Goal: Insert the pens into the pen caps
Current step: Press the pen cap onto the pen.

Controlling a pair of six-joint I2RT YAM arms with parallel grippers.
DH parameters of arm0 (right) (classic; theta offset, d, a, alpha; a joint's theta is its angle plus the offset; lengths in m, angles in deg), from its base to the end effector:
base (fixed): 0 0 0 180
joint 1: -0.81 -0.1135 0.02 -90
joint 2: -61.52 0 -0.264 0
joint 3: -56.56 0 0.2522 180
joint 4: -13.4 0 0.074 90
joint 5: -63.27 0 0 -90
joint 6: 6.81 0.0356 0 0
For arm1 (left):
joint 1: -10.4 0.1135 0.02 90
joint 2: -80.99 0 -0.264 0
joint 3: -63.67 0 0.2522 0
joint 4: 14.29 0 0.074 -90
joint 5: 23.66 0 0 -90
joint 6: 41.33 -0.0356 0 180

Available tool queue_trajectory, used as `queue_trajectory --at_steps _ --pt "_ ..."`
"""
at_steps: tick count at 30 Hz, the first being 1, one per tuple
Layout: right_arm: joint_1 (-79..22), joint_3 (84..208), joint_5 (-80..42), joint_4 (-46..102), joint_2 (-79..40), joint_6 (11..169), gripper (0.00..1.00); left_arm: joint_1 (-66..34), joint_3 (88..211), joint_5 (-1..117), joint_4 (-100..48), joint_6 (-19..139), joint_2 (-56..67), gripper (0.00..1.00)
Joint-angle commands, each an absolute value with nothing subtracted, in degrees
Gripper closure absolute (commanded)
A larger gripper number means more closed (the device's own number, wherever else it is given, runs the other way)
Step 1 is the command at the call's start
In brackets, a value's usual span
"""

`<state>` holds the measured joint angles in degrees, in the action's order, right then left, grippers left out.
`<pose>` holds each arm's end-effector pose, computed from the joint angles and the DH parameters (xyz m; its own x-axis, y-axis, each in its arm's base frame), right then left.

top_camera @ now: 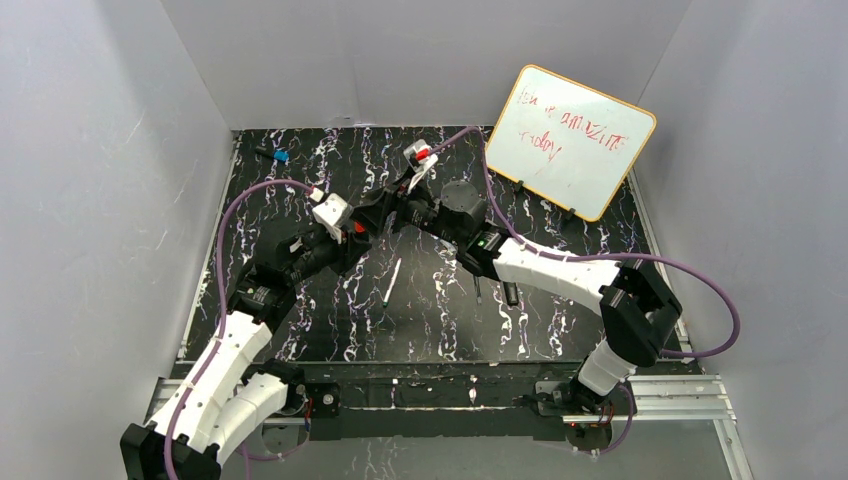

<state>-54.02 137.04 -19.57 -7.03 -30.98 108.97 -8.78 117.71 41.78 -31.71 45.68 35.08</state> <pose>0.2189 0.3184 0.3407 -0.3078 0.3124 -0.8987 -0.8309 0.3719 0.4138 0.1755 -0.0767 0.3216 -0.1165 0.0907 -0.9890 0.6933 0.7205 -0.0155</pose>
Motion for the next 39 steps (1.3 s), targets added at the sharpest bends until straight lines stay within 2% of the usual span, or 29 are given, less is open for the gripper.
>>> queue_trajectory --at_steps 1,39 --pt "-56.31 131.5 -13.21 10.89 -33.55 105.42 0.21 -6.78 126.68 45.77 -14.62 47.18 38.4 1.0" --pt "-58.14 126.92 -12.65 9.02 -34.19 106.98 0.2 -6.8 130.43 45.2 -16.44 45.68 38.53 1.0"
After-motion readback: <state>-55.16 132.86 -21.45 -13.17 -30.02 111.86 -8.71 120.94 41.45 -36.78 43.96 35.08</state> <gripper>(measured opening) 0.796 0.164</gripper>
